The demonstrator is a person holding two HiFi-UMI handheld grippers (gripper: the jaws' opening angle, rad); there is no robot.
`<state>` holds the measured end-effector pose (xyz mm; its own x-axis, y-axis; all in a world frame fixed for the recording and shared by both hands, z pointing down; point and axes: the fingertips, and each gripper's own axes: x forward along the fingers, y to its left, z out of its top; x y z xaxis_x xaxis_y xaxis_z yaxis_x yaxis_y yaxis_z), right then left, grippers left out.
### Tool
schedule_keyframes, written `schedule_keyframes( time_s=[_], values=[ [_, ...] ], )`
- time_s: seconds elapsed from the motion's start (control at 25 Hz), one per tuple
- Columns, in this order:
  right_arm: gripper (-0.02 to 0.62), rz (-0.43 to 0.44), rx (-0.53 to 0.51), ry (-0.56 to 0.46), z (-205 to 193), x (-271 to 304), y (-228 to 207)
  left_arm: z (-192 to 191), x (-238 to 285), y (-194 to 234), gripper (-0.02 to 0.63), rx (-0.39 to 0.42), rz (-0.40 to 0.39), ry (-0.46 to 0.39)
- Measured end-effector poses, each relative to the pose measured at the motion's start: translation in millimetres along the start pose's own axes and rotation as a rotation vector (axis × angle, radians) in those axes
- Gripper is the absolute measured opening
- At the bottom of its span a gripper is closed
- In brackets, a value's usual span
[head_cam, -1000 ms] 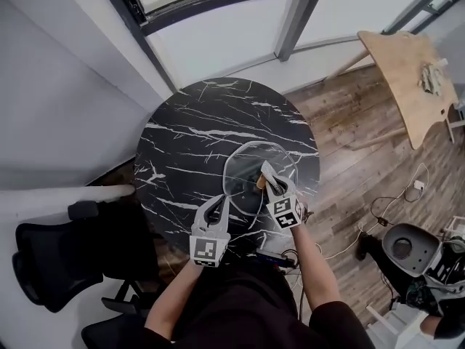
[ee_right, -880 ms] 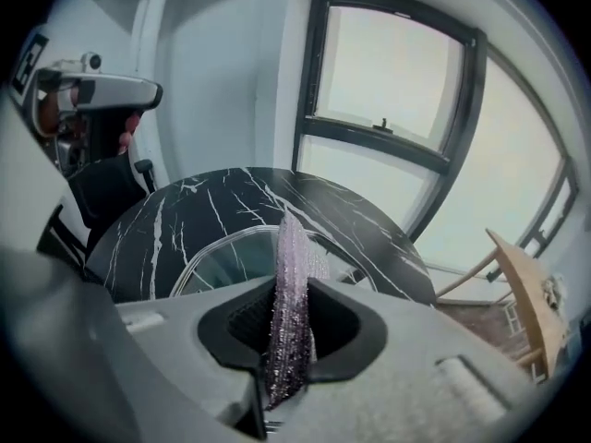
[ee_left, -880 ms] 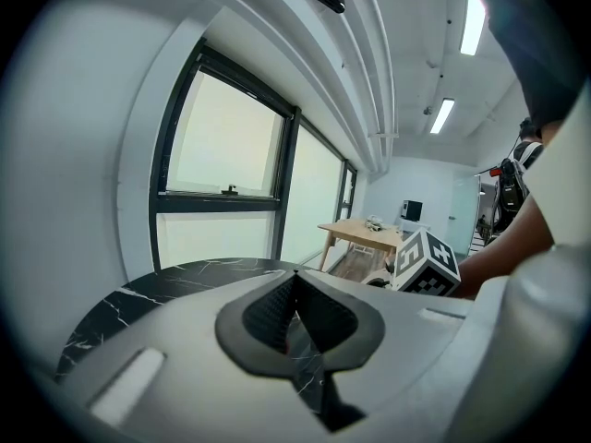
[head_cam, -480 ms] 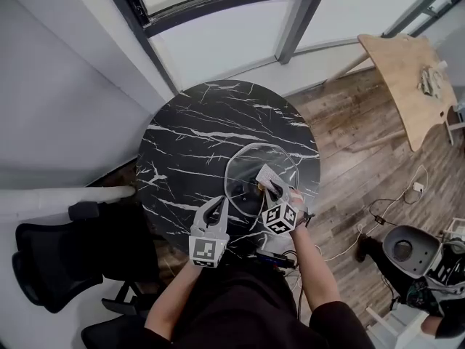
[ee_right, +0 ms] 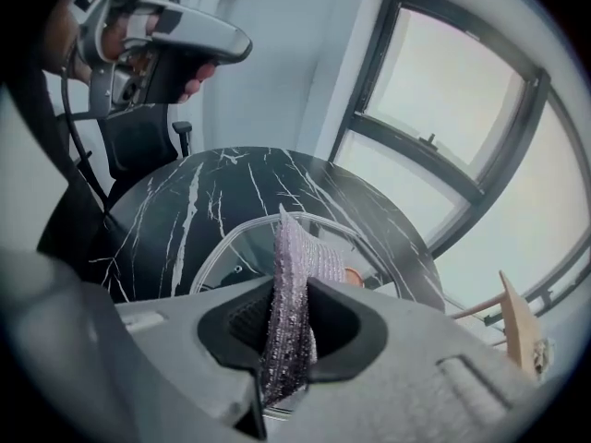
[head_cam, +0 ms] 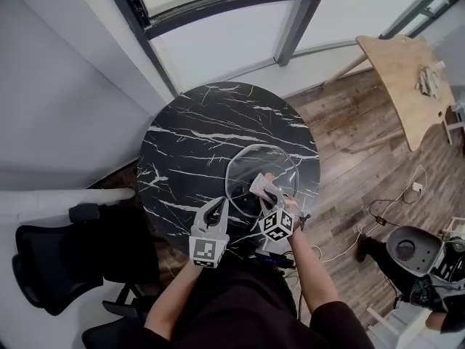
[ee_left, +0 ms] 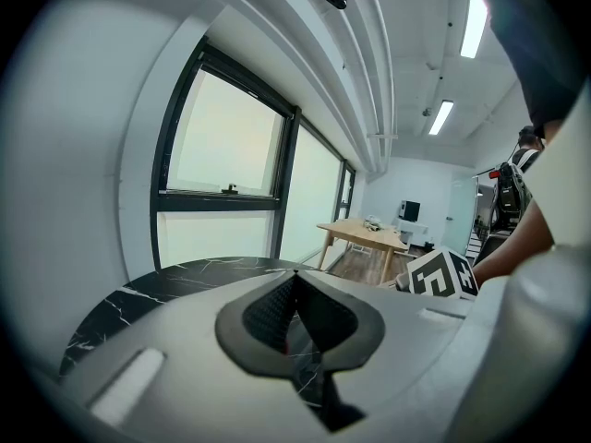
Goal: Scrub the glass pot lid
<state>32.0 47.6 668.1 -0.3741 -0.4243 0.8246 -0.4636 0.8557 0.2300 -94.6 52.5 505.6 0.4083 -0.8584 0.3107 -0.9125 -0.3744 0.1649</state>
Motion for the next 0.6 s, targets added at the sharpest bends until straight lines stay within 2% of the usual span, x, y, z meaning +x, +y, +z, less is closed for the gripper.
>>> schedule_keyframes(
  time_s=[0.4,0.52,0.6],
  values=[
    [0.077,0.210,0.217,-0.037,13,-21,19,-5,0,-1,0.003,-0.020,-0.030,0.026],
    [0.074,0.326,0.351,-0.064,24,-34,28,-2,0,0,0.003,-0.029,-0.032,0.023],
    [0.074,0.347,0.457,-0.125,34,-44,23,1,-1,0,0.003,-0.038,-0.030,0.021]
  ],
)
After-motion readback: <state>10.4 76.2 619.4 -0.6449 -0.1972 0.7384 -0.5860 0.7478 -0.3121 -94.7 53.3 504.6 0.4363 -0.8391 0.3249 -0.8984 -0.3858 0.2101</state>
